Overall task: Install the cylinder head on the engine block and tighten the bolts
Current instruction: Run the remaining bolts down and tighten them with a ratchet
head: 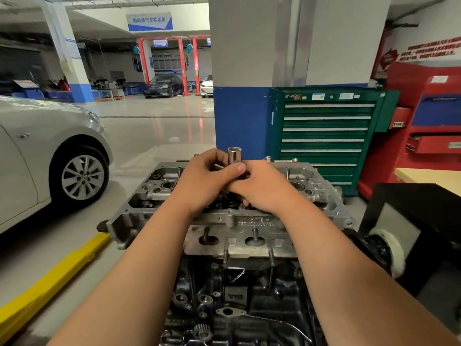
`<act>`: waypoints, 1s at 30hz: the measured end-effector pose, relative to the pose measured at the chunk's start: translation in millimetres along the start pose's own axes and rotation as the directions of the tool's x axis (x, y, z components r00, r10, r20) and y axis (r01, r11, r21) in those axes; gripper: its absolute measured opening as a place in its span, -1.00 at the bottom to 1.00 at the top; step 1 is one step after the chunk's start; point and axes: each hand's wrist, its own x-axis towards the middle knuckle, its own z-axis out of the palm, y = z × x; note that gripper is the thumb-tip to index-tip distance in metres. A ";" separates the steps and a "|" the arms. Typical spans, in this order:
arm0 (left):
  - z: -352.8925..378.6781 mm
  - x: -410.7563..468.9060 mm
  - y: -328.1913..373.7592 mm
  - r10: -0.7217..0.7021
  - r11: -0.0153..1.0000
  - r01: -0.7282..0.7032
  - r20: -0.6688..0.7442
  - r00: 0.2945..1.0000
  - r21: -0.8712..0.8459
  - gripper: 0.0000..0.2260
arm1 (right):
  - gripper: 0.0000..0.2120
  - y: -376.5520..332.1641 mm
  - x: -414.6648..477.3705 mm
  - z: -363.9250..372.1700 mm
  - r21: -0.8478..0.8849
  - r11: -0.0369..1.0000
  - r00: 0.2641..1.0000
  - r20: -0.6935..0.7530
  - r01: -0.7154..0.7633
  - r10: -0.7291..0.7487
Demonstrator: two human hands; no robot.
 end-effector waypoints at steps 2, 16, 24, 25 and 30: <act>-1.6 -1.5 -0.9 0.036 0.999 -0.037 0.012 0.999 0.018 -0.86 | -0.84 1.2 -0.7 -2.6 -0.001 1.000 0.999 0.045 -0.018 0.018; 1.9 1.6 3.5 0.078 0.995 -0.071 -0.109 0.991 0.067 -0.85 | -0.84 1.6 -0.7 -1.5 0.038 0.999 0.997 0.079 -0.025 0.022; 2.8 2.6 9.3 -0.008 1.000 0.007 -0.055 0.998 -0.018 -0.81 | -0.88 1.5 3.7 2.6 0.061 0.998 1.000 0.003 0.009 -0.009; 2.5 5.2 10.5 0.014 1.000 -0.013 -0.067 0.998 0.018 -0.79 | -0.87 0.2 4.0 3.6 0.082 0.997 1.000 0.003 0.008 -0.008; -3.4 10.3 6.2 0.046 0.999 -0.046 -0.029 0.999 0.000 -0.83 | -0.84 3.0 2.7 1.0 0.093 0.995 0.996 0.088 -0.032 0.023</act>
